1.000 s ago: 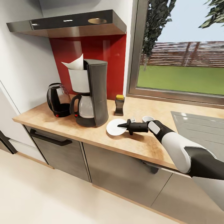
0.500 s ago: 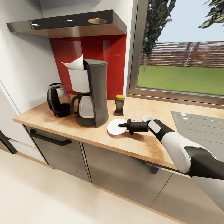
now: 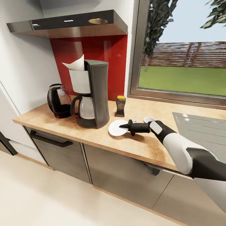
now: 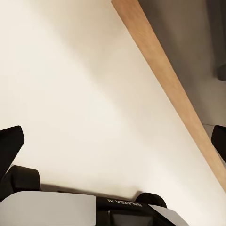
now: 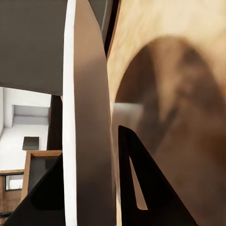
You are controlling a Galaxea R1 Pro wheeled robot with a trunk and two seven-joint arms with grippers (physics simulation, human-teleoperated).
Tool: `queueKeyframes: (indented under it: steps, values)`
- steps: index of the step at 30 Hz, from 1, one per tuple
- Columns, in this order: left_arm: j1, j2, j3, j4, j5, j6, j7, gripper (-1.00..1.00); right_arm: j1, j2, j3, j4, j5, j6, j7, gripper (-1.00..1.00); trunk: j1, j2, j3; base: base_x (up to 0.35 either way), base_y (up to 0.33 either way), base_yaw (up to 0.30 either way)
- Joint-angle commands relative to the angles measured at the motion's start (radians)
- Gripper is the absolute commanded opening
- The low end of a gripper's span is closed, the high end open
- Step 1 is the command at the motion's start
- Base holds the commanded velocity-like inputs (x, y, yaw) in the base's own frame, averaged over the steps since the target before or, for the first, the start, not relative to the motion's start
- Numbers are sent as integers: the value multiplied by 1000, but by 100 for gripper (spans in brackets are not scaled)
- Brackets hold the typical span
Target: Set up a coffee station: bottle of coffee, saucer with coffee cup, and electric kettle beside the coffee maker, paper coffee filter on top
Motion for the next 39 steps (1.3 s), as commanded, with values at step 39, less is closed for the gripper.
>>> queueKeyframes:
  steps: [39]
  values:
    - [0, 0, 6, 0, 0, 11, -4, 100, 0, 0, 29, 20, 71, -22, 2, -100, 8, -14, -7, 0, 0, 0]
